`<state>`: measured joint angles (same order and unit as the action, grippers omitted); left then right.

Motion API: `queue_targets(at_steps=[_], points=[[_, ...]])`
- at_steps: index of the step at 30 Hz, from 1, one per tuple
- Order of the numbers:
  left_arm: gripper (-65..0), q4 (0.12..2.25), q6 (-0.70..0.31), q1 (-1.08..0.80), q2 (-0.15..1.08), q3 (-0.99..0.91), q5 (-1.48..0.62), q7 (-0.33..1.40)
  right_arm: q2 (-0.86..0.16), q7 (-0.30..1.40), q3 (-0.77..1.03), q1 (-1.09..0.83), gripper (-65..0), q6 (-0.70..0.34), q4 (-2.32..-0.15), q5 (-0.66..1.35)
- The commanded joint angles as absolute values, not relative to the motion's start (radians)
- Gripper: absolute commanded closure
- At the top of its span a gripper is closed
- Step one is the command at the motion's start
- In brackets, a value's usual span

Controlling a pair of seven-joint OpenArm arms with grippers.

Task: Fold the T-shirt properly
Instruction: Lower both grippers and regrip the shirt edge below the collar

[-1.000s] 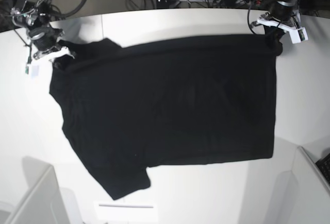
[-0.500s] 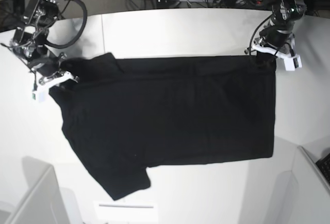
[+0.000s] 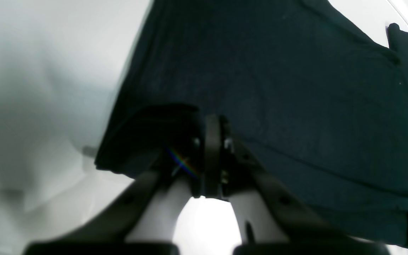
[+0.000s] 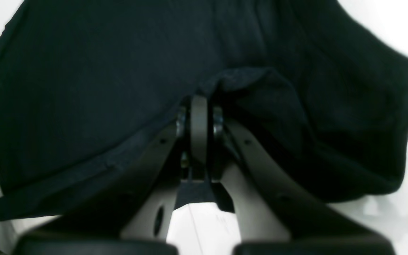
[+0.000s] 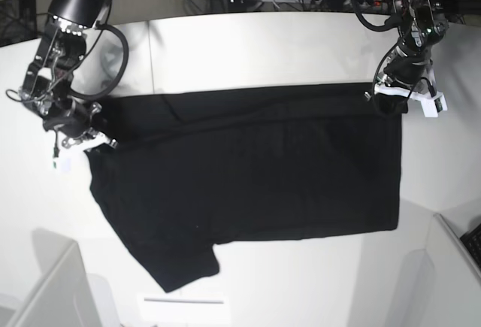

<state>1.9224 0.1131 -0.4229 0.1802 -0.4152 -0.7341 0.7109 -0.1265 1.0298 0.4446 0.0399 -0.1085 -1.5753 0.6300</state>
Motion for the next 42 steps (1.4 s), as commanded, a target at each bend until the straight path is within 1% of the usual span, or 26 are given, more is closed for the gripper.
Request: queue_targets(at_steps=[1, 3, 5, 8, 10, 29, 32, 35, 42], points=[[0.0, 1.933, 0.113, -0.420, 0.189, -0.421, -0.739, 0.694, -0.142, 1.013, 0.444, 0.067, 0.0, -0.110, -1.577, 0.645], [0.0, 1.928, 0.113, -0.407, 0.191, -0.418, -0.739, 0.694, -0.162, 1.013, 0.441, 0.081, 0.0, -0.110, -1.557, 0.645], [0.0, 1.926, 0.113, -0.397, 0.191, -0.418, -0.739, 0.694, -0.171, 1.003, 0.401, 0.094, 0.0, -0.111, -1.532, 0.645], [0.0, 1.925, 0.114, -0.377, 0.191, -0.418, -0.737, 0.694, -0.199, 0.935, 0.332, 0.094, 0.0, -0.108, -1.509, 0.645], [0.0, 1.913, 0.134, -0.363, 0.191, -0.418, -0.737, 0.694, -0.203, 0.906, 0.314, 0.096, 0.0, -0.108, -1.489, 0.645], [0.0, 1.767, 0.143, -0.251, 0.194, -0.403, -0.737, 0.694, -0.205, 0.845, 0.306, 0.136, 0.0, -0.108, -1.419, 0.645], [0.0, 1.753, 0.147, -0.232, 0.232, -0.357, -0.737, 0.694, -0.203, 0.817, 0.306, 0.137, 0.0, -0.110, -1.399, 0.645], [0.0, 1.728, 0.147, -0.220, 0.237, -0.344, -0.737, 0.694, -0.203, 0.789, 0.305, 0.137, 0.0, -0.110, -1.377, 0.645], [0.0, 1.690, 0.147, -0.200, 0.237, -0.346, -0.737, 0.694, -0.203, 0.789, 0.305, 0.137, 0.0, -0.110, -1.371, 0.645]])
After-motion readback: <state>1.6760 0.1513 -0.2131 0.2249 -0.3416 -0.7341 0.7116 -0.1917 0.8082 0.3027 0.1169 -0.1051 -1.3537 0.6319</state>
